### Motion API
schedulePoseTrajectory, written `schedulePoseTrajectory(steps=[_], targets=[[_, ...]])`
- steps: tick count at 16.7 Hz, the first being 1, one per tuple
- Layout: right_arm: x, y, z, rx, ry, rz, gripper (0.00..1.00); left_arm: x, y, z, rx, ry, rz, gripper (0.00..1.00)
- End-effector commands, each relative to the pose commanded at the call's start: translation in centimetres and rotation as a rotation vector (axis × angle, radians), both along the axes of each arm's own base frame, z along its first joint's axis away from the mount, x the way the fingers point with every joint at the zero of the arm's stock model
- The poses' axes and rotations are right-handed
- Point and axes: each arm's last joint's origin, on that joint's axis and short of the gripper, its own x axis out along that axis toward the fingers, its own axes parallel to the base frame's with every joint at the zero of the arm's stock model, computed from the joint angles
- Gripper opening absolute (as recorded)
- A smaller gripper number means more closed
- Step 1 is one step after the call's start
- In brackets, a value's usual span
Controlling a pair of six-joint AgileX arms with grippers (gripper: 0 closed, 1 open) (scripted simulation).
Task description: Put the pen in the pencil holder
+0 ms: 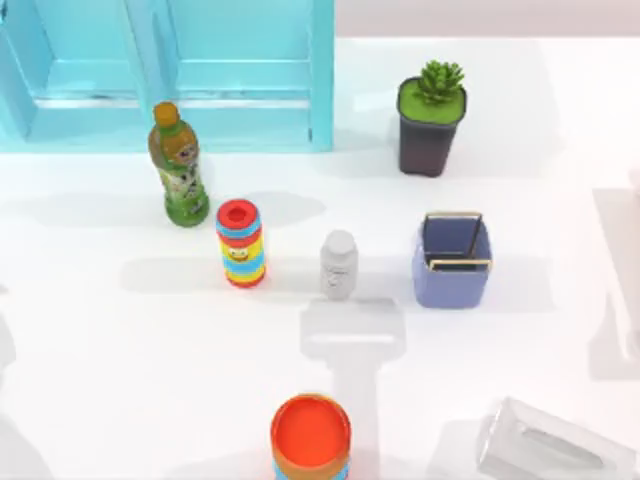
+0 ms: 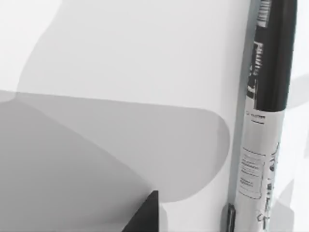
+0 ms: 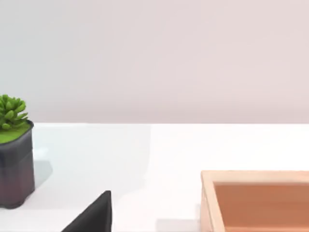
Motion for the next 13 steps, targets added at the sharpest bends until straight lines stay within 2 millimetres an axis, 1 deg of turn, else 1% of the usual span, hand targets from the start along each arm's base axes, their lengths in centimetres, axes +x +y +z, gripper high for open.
schedulePoseTrajectory(steps=[2,3,7,13], targets=[[0.0,0.0,0.0,0.0,0.0,0.0,1.0,0.7,-0.7,-1.4,-0.003,0.004,0.0,1.0],[0.0,0.0,0.0,0.0,0.0,0.0,1.0,0.9,-0.9,-1.7,-0.004,0.006,-0.001,1.0],[0.0,0.0,0.0,0.0,0.0,0.0,1.0,0.9,-0.9,-1.8,-0.004,0.006,-0.001,1.0],[0.0,0.0,0.0,0.0,0.0,0.0,1.0,0.9,-0.9,-1.8,-0.004,0.006,-0.001,0.55]])
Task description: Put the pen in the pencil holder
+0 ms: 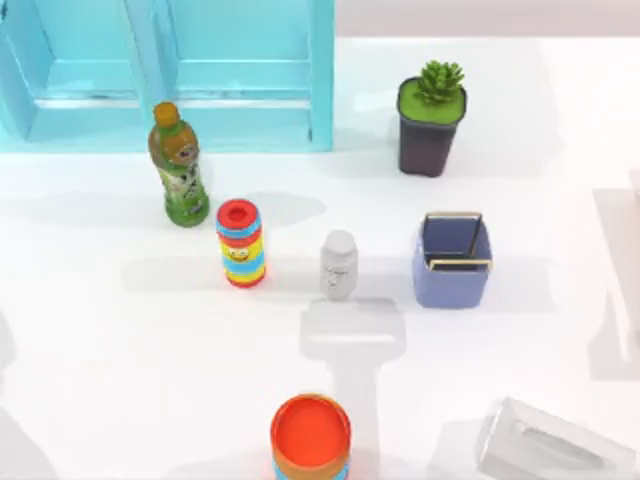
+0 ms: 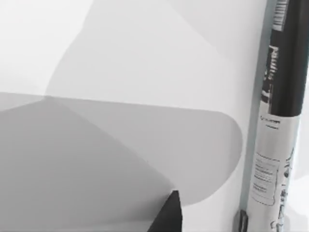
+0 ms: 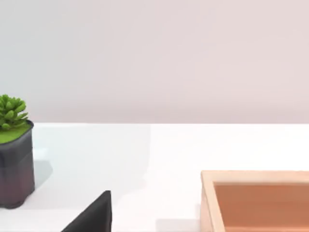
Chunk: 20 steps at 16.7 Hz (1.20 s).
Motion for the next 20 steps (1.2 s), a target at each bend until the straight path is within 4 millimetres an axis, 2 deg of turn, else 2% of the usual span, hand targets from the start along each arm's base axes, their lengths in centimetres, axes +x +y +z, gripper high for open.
schedulePoseTrajectory(steps=[7,15,16,18,20], targets=[[0.0,0.0,0.0,0.0,0.0,0.0,1.0,0.0,0.0,0.0,0.0,0.0,0.0,0.02],[0.0,0.0,0.0,0.0,0.0,0.0,1.0,0.0,0.0,0.0,0.0,0.0,0.0,0.0],[0.0,0.0,0.0,0.0,0.0,0.0,1.0,-1.1,1.3,2.8,0.033,-0.012,0.026,0.0],[0.0,0.0,0.0,0.0,0.0,0.0,1.0,-1.4,1.6,3.1,0.033,-0.013,0.03,0.0],[0.0,0.0,0.0,0.0,0.0,0.0,1.0,-2.3,2.4,4.3,0.033,-0.016,0.037,0.0]])
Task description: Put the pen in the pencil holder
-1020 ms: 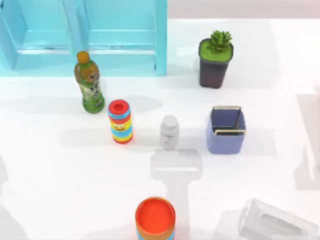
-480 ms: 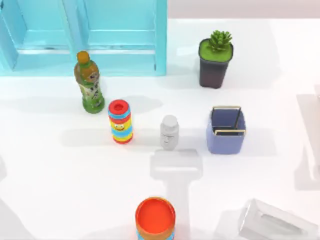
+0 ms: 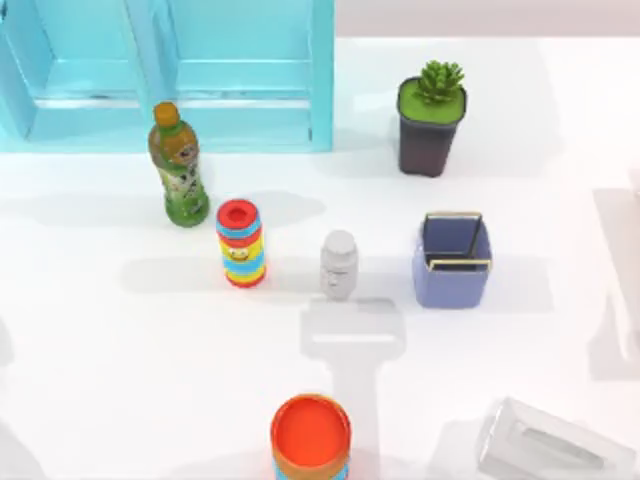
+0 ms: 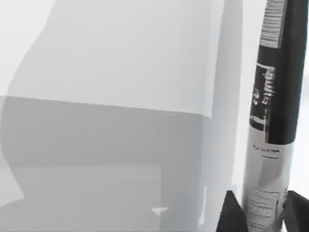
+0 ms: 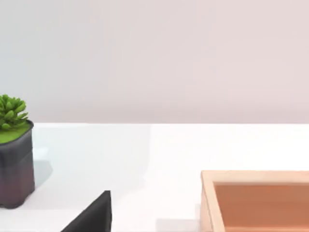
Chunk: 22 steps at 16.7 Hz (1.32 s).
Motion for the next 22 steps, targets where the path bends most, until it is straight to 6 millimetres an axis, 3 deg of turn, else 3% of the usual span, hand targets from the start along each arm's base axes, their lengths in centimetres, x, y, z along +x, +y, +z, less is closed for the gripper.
schedulePoseTrajectory(steps=[5,9,12,19,22], targets=[[0.0,0.0,0.0,0.0,0.0,0.0,1.0,-5.1,1.3,5.4,-0.015,0.024,-0.002,0.0],[0.0,0.0,0.0,0.0,0.0,0.0,1.0,-10.3,0.6,10.2,-0.035,0.037,-0.007,0.0],[0.0,0.0,0.0,0.0,0.0,0.0,1.0,-13.1,-0.4,12.9,-0.009,0.011,-0.01,0.0],[0.0,0.0,0.0,0.0,0.0,0.0,1.0,-13.7,-0.8,13.4,-0.002,0.008,-0.015,0.0],[0.0,0.0,0.0,0.0,0.0,0.0,1.0,-13.8,-0.1,15.3,0.048,-0.061,0.046,0.0]])
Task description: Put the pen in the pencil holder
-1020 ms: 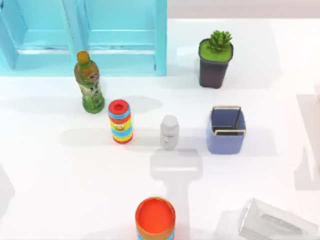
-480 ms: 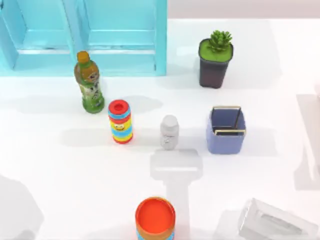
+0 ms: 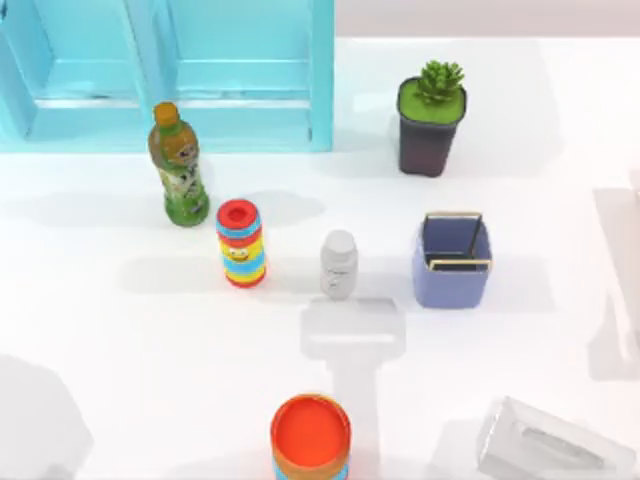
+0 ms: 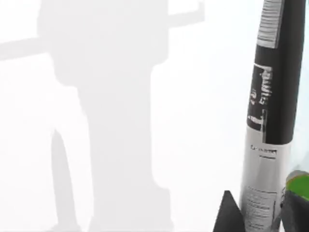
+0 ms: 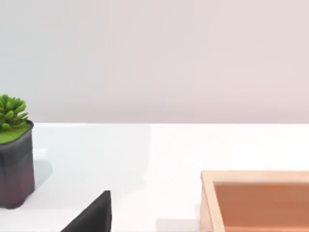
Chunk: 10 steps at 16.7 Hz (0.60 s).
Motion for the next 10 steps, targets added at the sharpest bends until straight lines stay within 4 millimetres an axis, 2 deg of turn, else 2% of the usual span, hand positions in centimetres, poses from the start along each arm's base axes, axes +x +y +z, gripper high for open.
schedulePoseTrajectory(steps=[3,6,8,10], targets=[[0.0,0.0,0.0,0.0,0.0,0.0,1.0,-0.7,1.1,5.0,0.099,-0.181,0.141,0.0],[0.0,0.0,0.0,0.0,0.0,0.0,1.0,-2.5,1.0,12.6,0.189,-0.448,0.29,0.0],[0.0,0.0,0.0,0.0,0.0,0.0,1.0,-4.3,-0.5,18.3,0.224,-0.649,0.35,0.0],[0.0,0.0,0.0,0.0,0.0,0.0,1.0,-6.6,-3.5,23.9,0.24,-0.841,0.36,0.0]])
